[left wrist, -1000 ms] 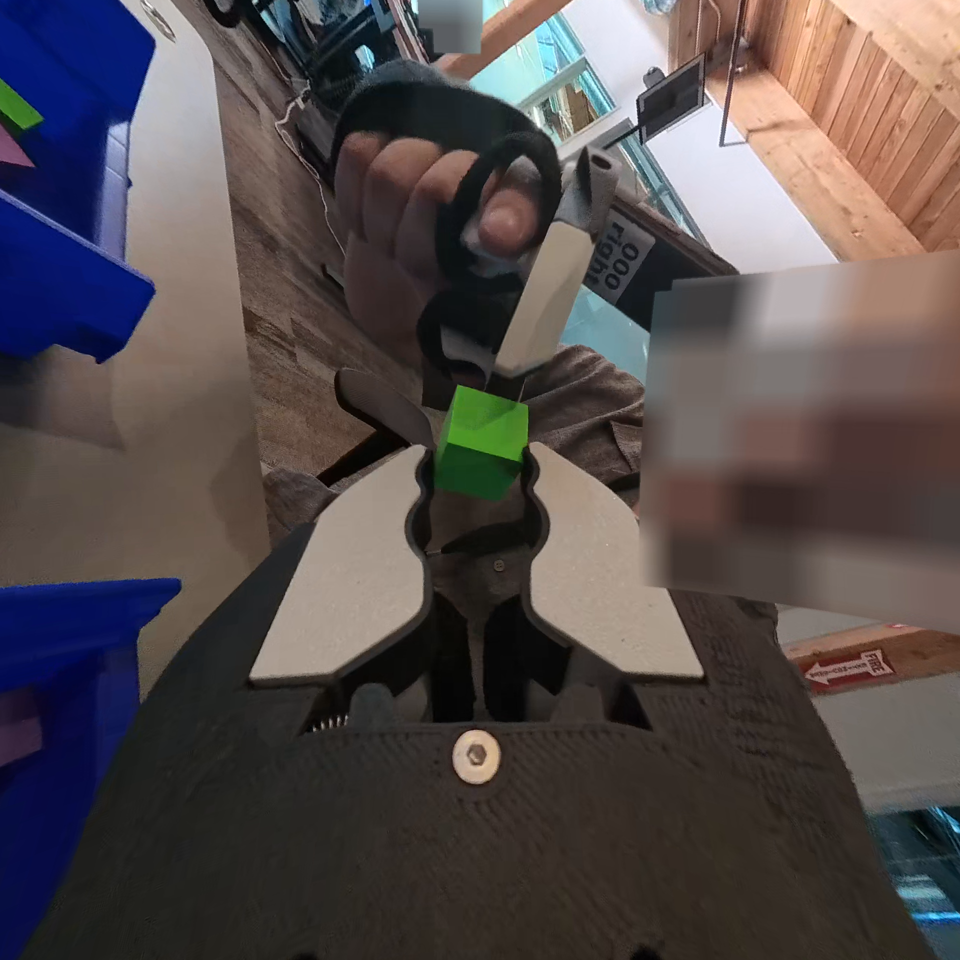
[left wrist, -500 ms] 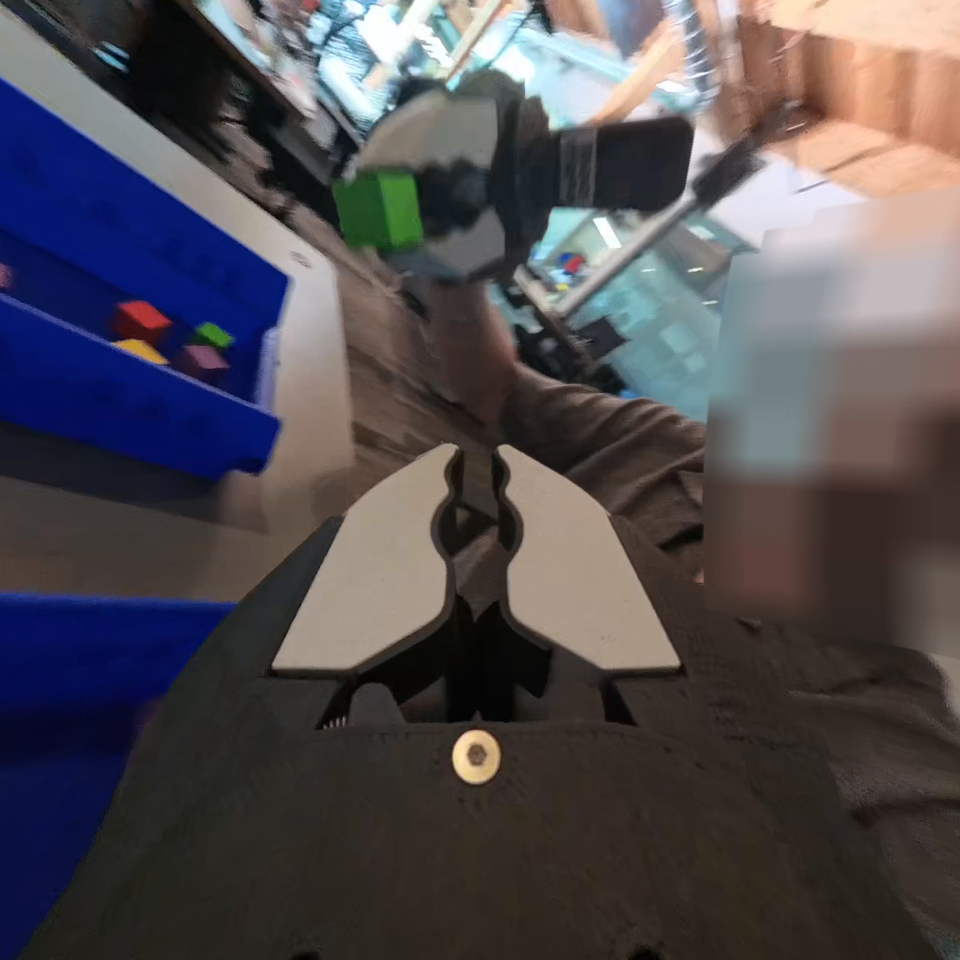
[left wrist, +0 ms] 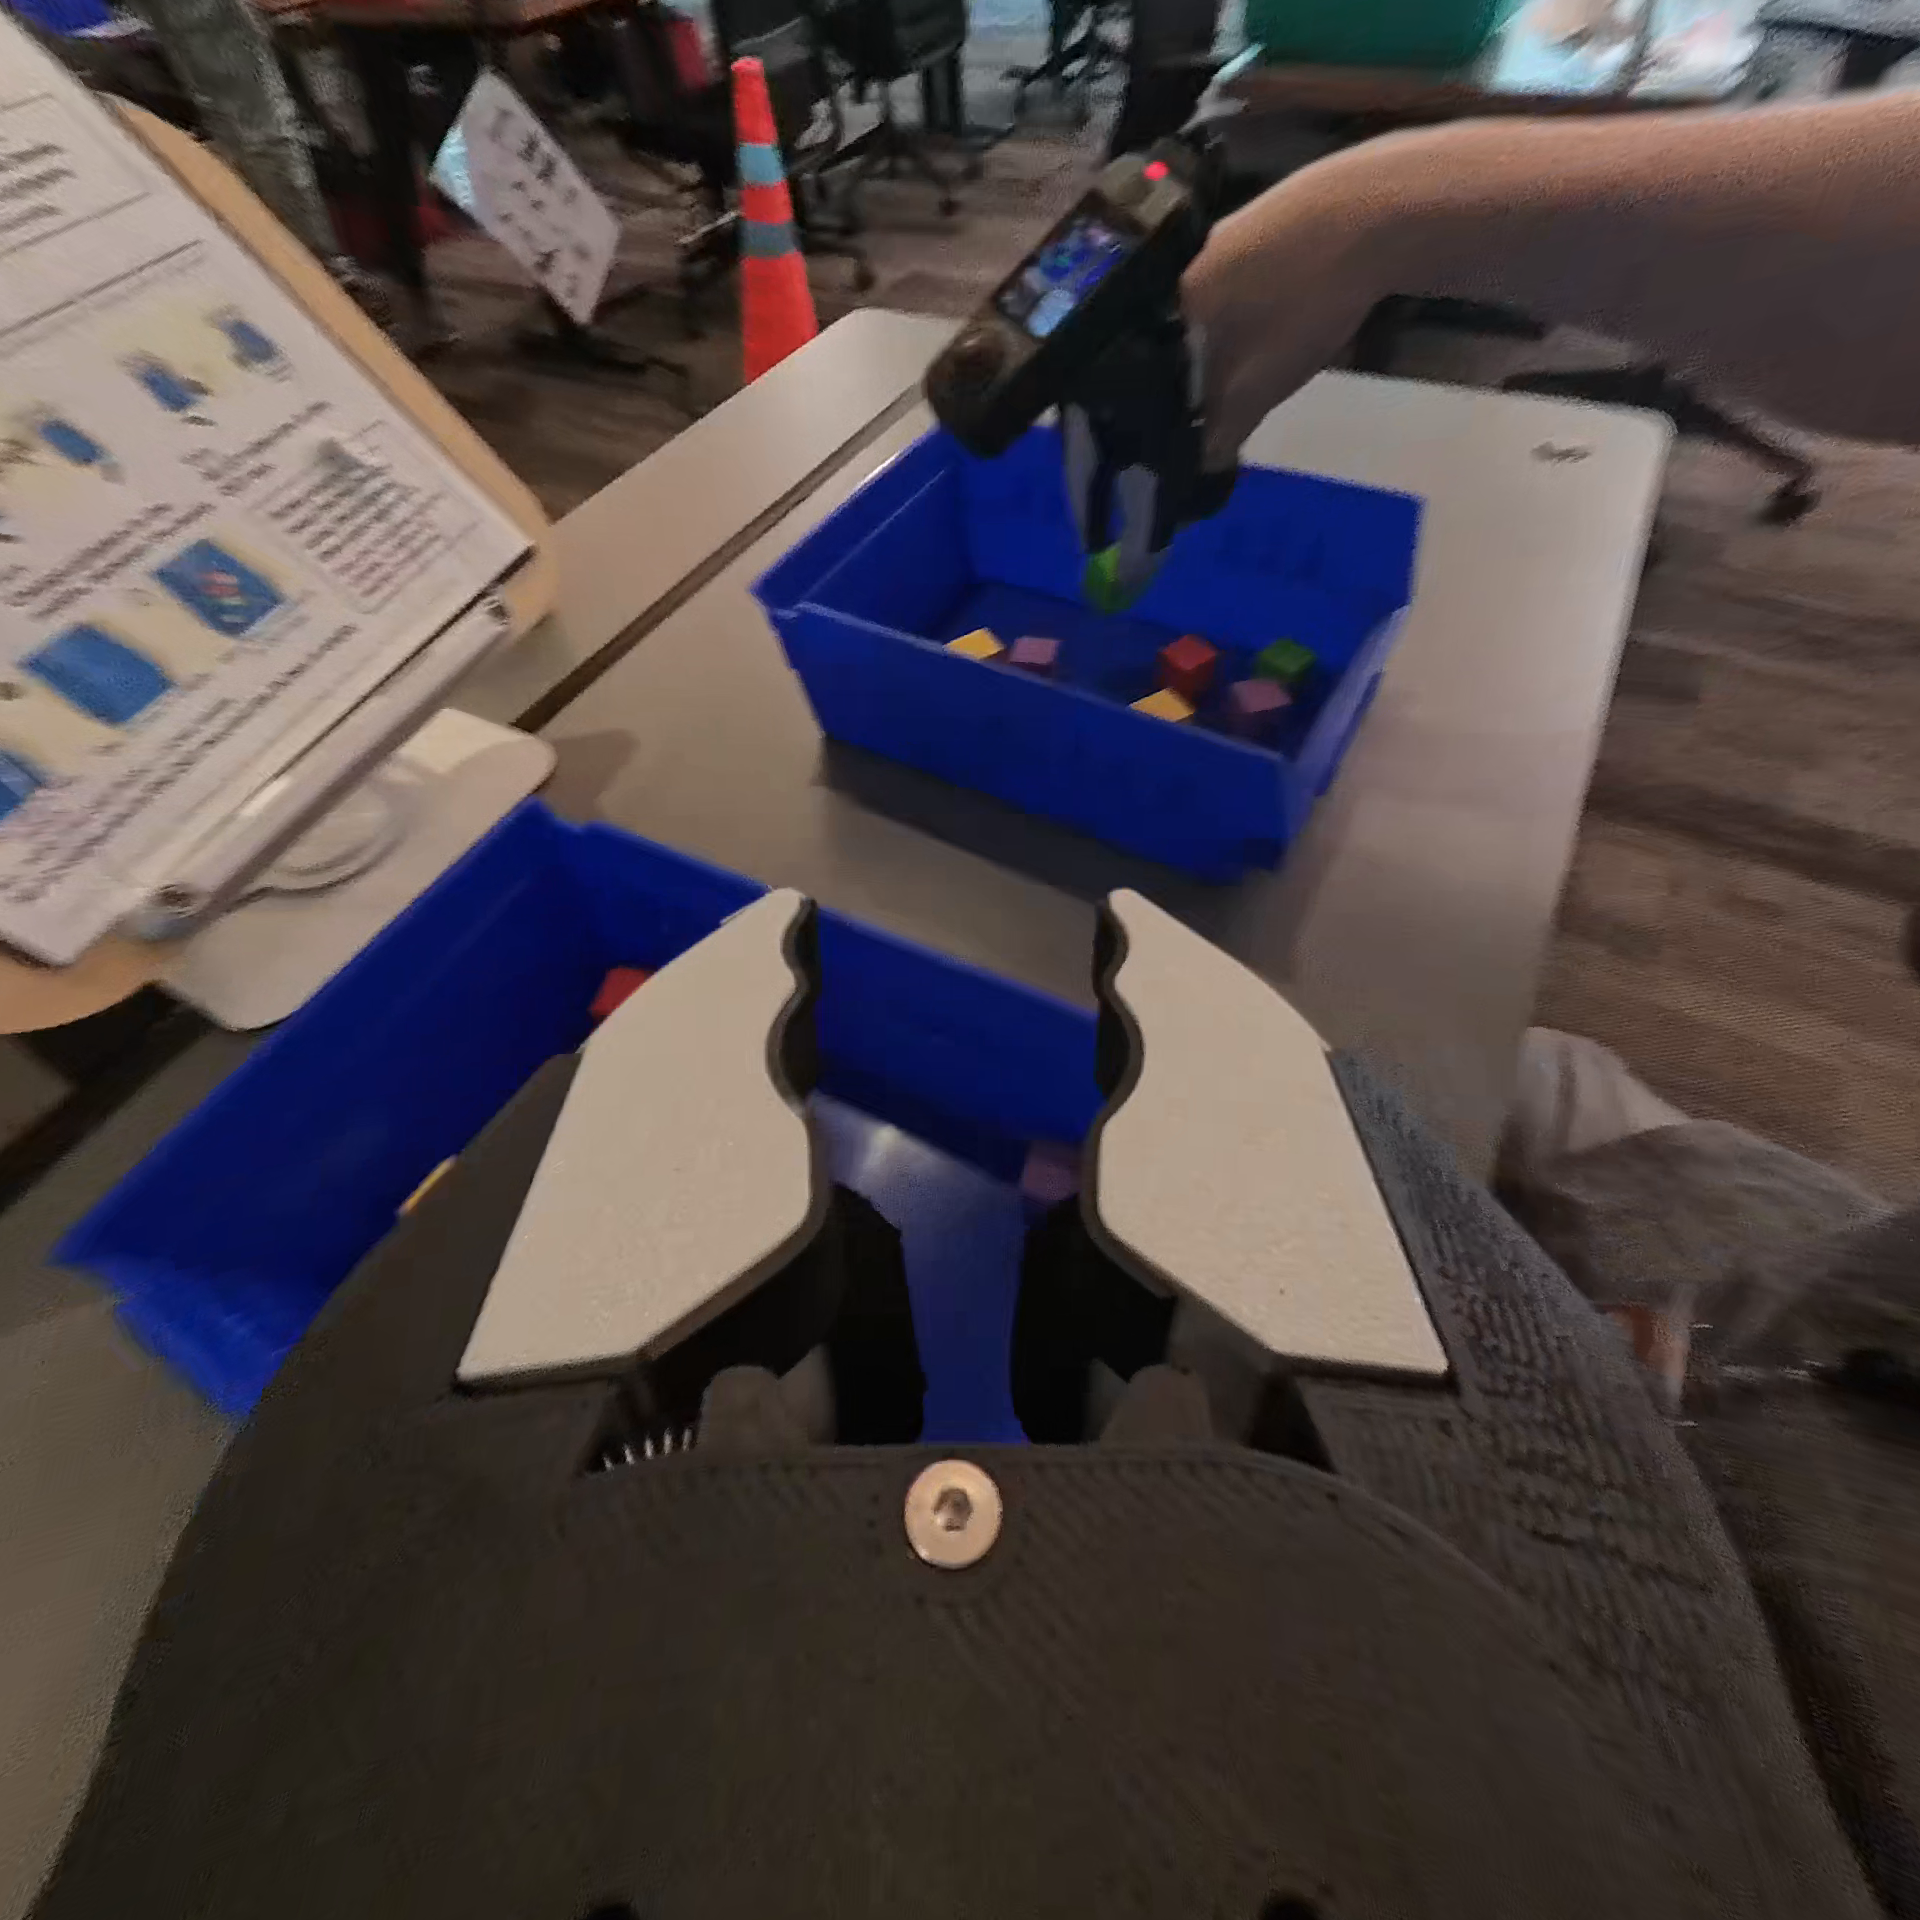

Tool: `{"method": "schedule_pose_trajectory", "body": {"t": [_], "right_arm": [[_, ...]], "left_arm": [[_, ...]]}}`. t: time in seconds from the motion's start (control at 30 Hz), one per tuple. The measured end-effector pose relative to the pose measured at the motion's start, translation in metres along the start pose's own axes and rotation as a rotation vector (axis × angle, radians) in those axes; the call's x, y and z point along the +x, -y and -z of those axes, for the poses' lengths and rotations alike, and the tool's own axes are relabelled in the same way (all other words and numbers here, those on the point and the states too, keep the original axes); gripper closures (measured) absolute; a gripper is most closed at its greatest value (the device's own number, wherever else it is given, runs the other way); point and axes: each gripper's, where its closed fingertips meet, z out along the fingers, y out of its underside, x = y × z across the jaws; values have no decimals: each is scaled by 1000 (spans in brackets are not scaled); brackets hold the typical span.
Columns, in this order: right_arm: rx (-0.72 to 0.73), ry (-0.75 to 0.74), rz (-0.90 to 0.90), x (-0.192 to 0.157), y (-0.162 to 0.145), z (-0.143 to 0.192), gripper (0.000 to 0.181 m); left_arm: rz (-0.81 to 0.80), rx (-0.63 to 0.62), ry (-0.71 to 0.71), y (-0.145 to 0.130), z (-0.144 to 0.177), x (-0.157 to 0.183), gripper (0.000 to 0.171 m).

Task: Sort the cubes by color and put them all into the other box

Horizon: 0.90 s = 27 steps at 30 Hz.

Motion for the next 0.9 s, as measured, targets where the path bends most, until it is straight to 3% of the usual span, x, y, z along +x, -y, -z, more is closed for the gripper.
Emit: {"method": "schedule_pose_trajectory", "body": {"t": [0.17,0.23,0.3,0.4,0.53,0.63,0.73,0.9], "right_arm": [[-17,41,0,2,6,-24,154],[-27,42,3,4,7,-31,154],[-45,47,-2,4,6,-35,154],[-70,48,-38,6,2,-35,125],[14,-21,-29,8,6,-15,126],[85,-80,-7,5,7,1,129],[131,-131,24,-2,6,12,132],[176,-206,71,-14,4,29,134]], "left_arm": [[-44,2,148,-9,14,-28,113],[-69,-42,141,-19,15,-30,112],[-105,-194,49,-44,7,-24,113],[-185,-561,-71,-94,-1,-28,122],[-364,-953,-208,-147,10,-35,121],[-493,-1094,-260,-174,15,-44,120],[-467,-1154,-335,-196,14,-38,119],[-454,-1279,-340,-227,14,-44,118]]}}
